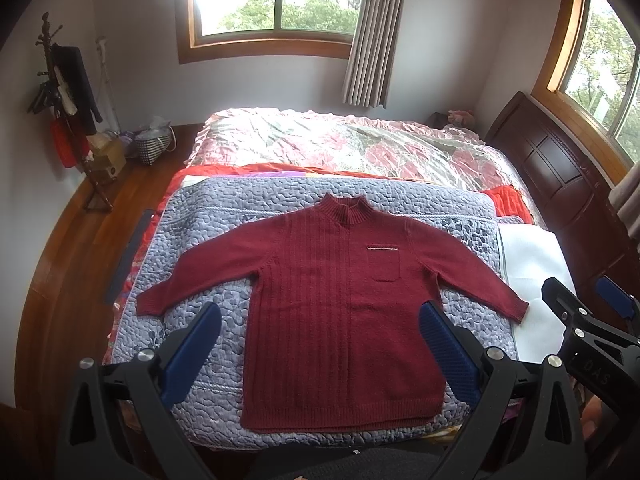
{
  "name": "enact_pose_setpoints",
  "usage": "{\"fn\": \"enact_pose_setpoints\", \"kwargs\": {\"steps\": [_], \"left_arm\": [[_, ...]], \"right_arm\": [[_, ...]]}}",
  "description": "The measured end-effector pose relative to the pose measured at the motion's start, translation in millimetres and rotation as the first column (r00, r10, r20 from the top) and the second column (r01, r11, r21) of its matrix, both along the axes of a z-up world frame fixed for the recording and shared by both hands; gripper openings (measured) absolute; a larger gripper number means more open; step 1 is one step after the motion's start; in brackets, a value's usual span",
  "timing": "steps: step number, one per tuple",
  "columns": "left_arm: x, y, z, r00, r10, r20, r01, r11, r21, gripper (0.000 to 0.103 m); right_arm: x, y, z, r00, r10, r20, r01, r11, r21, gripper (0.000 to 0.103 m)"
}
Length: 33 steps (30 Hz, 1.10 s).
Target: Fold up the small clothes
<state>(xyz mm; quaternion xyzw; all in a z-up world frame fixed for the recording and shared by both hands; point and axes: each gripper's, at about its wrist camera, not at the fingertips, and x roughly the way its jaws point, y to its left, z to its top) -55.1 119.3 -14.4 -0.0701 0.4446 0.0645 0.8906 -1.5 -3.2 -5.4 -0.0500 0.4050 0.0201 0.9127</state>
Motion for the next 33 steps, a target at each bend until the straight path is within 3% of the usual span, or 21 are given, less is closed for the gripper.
{"fn": "enact_pose_setpoints", "kwargs": {"steps": [33], "left_arm": [[7.8,-2.4,-2.6,1.000,-0.011,-0.010,0.011,1.000,0.006,0.099]], "right_arm": [[7.3,-0.2,-1.7,1.000,-0.010,-0.013,0.010,1.000,-0.001,0.100]]}}
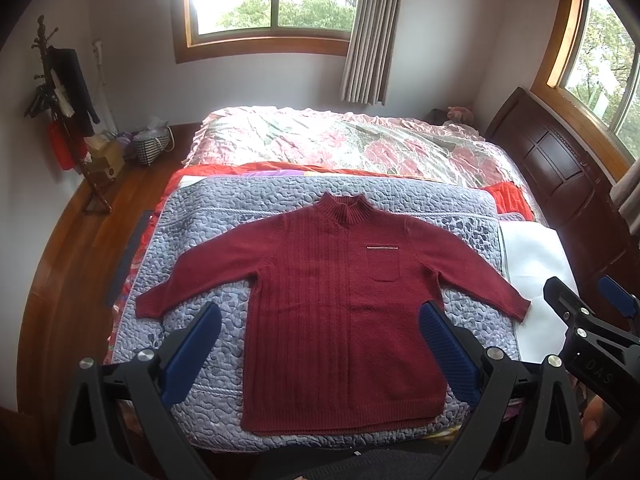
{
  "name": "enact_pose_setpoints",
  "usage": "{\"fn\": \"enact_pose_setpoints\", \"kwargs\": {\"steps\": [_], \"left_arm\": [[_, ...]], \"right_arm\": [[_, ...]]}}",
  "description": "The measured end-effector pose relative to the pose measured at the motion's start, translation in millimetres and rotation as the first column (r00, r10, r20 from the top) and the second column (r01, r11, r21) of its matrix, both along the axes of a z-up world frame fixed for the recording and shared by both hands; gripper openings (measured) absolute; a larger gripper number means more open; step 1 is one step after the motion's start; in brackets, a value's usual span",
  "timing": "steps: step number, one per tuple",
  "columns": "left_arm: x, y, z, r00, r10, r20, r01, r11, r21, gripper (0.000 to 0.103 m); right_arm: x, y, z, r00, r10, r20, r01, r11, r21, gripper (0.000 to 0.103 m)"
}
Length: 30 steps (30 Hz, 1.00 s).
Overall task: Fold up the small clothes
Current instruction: 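Move the right tool to the sweater's cuff and close on it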
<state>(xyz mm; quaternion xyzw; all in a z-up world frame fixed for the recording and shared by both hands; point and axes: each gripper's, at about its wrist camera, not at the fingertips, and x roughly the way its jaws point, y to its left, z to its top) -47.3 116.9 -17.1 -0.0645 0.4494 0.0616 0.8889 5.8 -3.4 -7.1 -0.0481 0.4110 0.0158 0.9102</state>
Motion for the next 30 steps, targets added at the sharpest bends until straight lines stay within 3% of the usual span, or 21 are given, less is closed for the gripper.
{"fn": "enact_pose_setpoints", "kwargs": {"steps": [9,12,14,15,17,20,22,24,26,28,30], "left_arm": [[15.7,-0.6,-14.0,1.000,-0.021,-0.016,0.020,0.998,-0.053,0.099],[32.7,2.3,-39.0,0.996,-0.082,-0.028,0.075,0.976,-0.204,0.099],[49.1,0.2,-62.9,0.986,-0.160,-0.056,0.131,0.932,-0.339,0.099],[55.3,-4.1,-71.4,0.979,-0.202,-0.040,0.174,0.916,-0.363,0.099],[63.3,-19.0,-80.3,0.965,-0.260,0.027,0.255,0.912,-0.321,0.099],[85.8,-45.8,-98.1,0.945,-0.326,-0.012,0.315,0.923,-0.219,0.099],[105.2,-58.9,-113.4,0.940,-0.332,-0.075,0.313,0.929,-0.196,0.099],[125.0,-68.6,-128.4,0.937,-0.327,-0.124,0.299,0.933,-0.199,0.099],[140.9,-76.7,-136.3,0.935,-0.331,-0.127,0.304,0.933,-0.192,0.099],[155.9,-89.5,-144.5,0.933,-0.340,-0.117,0.317,0.932,-0.177,0.099],[171.5,-98.6,-155.8,0.932,-0.345,-0.114,0.320,0.928,-0.190,0.099]], "right_arm": [[11.3,-2.2,-8.8,1.000,-0.006,-0.023,0.006,1.000,0.000,0.100],[21.1,-7.5,-17.1,1.000,0.003,-0.027,-0.002,1.000,0.005,0.100],[29.8,-20.8,-26.1,0.999,0.034,-0.016,-0.032,0.996,0.089,0.100],[34.7,-31.0,-32.8,0.998,0.061,-0.012,-0.058,0.986,0.159,0.100],[48.2,-56.9,-49.3,0.998,0.052,-0.028,-0.041,0.957,0.286,0.100],[75.9,-106.0,-91.8,0.988,-0.052,-0.147,0.105,0.920,0.377,0.100],[89.4,-145.2,-125.3,0.967,-0.124,-0.222,0.213,0.874,0.437,0.099],[96.6,-191.7,-161.9,0.936,-0.210,-0.281,0.331,0.794,0.509,0.097],[101.7,-237.2,-199.5,0.893,-0.289,-0.344,0.441,0.710,0.548,0.082],[105.4,-281.3,-237.7,0.847,-0.348,-0.401,0.530,0.601,0.598,0.071],[103.8,-324.0,-277.1,0.786,-0.417,-0.457,0.617,0.481,0.623,0.072]]}}
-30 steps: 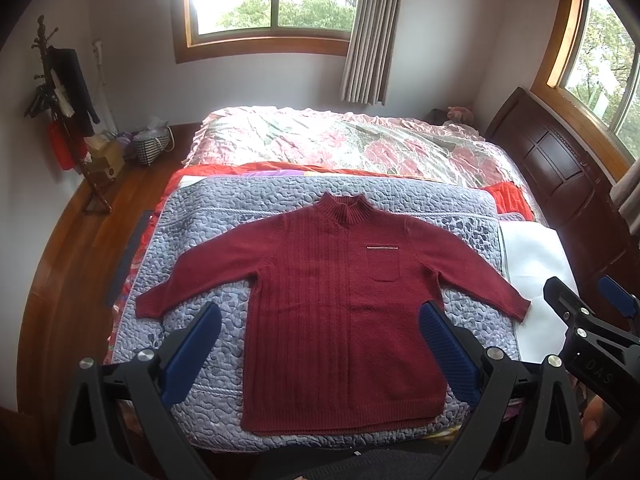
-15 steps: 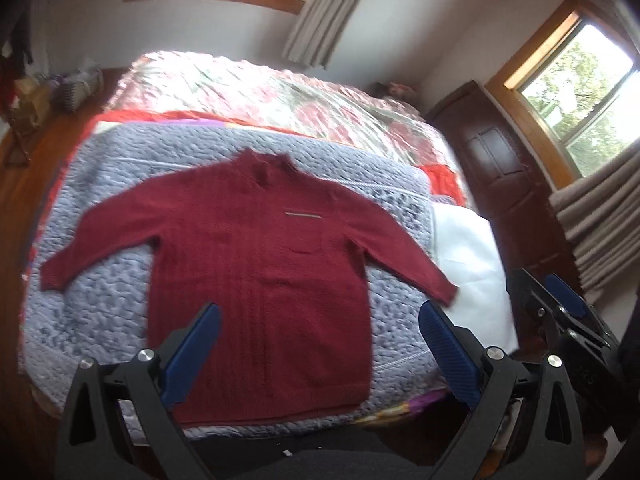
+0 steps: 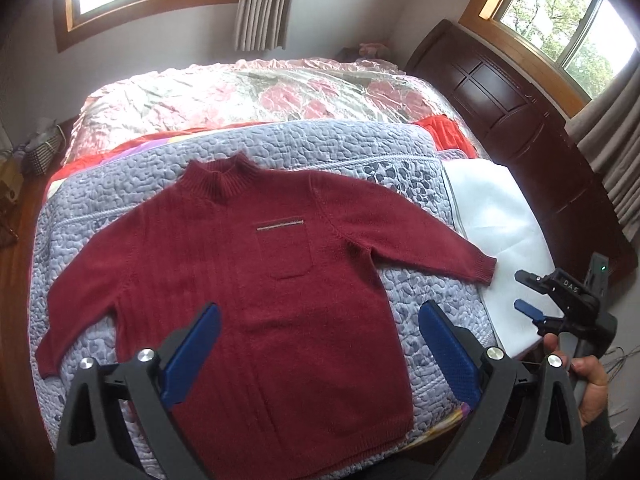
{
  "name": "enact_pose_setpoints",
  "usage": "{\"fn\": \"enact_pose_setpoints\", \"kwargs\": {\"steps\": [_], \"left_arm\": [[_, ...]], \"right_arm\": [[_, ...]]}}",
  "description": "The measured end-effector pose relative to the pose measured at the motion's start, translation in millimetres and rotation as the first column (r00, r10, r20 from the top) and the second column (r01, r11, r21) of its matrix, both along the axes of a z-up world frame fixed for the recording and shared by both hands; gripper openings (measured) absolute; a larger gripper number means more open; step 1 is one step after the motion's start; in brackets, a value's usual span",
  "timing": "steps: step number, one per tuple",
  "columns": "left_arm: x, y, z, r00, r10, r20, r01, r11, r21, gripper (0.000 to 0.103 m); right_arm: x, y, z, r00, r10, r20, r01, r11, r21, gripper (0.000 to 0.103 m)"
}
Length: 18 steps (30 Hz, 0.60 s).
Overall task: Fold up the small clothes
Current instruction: 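Move the right tool to the sweater's cuff and close on it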
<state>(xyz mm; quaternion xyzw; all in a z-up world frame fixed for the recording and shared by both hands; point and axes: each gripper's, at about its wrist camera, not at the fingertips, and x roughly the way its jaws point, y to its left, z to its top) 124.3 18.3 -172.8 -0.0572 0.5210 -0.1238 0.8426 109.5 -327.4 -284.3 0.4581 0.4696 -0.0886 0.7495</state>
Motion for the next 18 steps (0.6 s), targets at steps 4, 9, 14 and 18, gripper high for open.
{"fn": "enact_pose_setpoints", "kwargs": {"steps": [4,9,14,18], "left_arm": [[33.1,-17.6,-28.1,0.999,0.006,-0.048,-0.007,1.000,-0.022,0.099],[64.7,-34.8,-59.5,0.994,0.011,-0.108,-0.011,1.000,-0.001,0.099],[84.8,-48.7,-83.9,0.992,0.005,-0.128,-0.002,1.000,0.020,0.099],[93.8,-56.6,-100.5,0.989,0.008,-0.147,-0.004,1.000,0.027,0.099]], "right_arm": [[-3.3,-72.3,-75.7,0.982,-0.186,0.017,0.181,0.969,0.166,0.068],[1.9,-122.8,-155.0,0.934,-0.356,0.016,0.331,0.885,0.329,0.054],[11.1,-141.4,-206.4,0.897,-0.442,-0.002,0.405,0.820,0.403,0.046],[16.3,-146.3,-219.8,0.882,-0.470,0.025,0.418,0.807,0.417,0.041]]}}
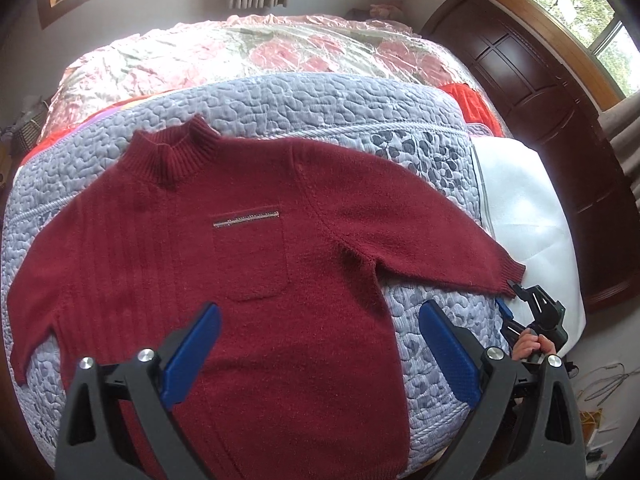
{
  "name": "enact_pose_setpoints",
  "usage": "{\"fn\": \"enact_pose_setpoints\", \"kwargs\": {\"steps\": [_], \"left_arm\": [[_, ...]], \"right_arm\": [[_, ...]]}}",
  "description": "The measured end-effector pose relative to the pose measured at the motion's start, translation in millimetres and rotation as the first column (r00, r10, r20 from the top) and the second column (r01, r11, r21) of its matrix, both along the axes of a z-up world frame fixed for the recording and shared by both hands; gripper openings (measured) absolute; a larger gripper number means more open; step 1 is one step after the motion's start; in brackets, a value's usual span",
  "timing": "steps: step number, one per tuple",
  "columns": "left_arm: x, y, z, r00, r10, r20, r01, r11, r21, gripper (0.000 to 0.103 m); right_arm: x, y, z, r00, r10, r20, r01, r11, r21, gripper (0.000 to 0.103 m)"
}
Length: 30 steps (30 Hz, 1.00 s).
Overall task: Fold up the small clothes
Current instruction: 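Move the right tool to the sweater's cuff and close on it, then lift the cuff with the right tool and fold the sleeve across the chest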
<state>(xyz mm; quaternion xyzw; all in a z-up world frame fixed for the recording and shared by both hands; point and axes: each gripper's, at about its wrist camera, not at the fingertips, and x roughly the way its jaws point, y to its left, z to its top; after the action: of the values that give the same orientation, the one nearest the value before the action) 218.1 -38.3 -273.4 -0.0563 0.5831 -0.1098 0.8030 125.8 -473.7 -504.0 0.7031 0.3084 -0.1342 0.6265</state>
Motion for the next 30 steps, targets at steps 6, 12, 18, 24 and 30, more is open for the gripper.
{"fn": "enact_pose_setpoints", "kwargs": {"steps": [6,12,18,24,30], "left_arm": [[5.8,-2.6,-16.2,1.000,-0.002,-0.022,0.003,1.000,0.010,0.099],[4.4,8.6,-25.9,0.999,0.024,-0.042,-0.024,1.000,0.000,0.099],[2.7,30.9,-24.6,0.996,0.070,-0.055,-0.074,0.995,-0.064,0.099],[-3.9,56.1,-10.2,0.992,0.114,-0.050,-0.120,0.984,-0.134,0.099],[-14.5,88.8,12.4,0.987,0.161,-0.025,-0.163,0.969,-0.186,0.099]], "right_arm": [[3.7,-4.0,-7.5,0.999,-0.041,0.006,0.041,0.999,-0.013,0.042],[12.4,2.5,-5.4,0.999,-0.044,-0.003,0.044,0.998,-0.041,0.032],[13.5,3.6,15.7,1.000,-0.002,0.026,0.005,0.996,-0.090,0.010],[31.8,9.0,85.5,0.995,0.082,0.064,-0.065,0.970,-0.233,0.010],[62.5,46.3,182.4,0.966,0.244,0.085,-0.182,0.876,-0.446,0.010]]}}
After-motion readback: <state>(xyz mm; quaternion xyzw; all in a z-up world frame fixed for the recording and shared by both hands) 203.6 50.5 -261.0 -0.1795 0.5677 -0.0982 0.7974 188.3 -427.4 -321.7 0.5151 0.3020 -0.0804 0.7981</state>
